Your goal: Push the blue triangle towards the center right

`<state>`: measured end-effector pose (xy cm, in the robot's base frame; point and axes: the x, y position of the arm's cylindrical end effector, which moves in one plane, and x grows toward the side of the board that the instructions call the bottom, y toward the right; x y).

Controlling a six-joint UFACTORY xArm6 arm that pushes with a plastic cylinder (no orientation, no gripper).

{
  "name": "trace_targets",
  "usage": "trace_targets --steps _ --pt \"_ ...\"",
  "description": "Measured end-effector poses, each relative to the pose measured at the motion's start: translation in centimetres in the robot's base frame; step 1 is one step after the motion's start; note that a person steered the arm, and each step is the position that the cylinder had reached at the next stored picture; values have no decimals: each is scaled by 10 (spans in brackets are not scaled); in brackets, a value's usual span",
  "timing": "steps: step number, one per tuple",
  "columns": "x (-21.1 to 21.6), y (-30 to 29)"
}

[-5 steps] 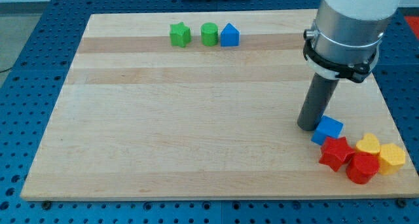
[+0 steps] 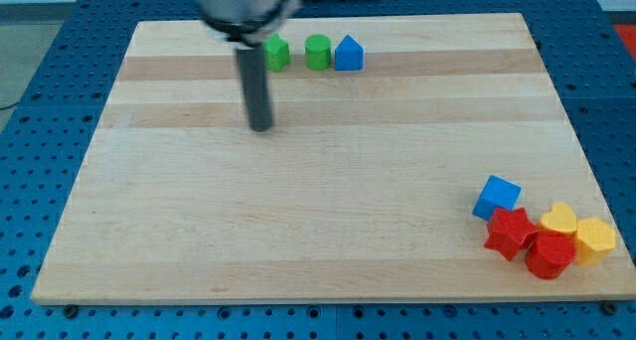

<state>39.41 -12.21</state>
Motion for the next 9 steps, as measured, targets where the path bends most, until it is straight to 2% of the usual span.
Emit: trace_targets --steps 1,2,3,5,7,9 --pt "-74 -49" --pt "-137 -49" --pt "-174 -23" --pt "-176 105" --pt "-117 156" --pt "-58 154"
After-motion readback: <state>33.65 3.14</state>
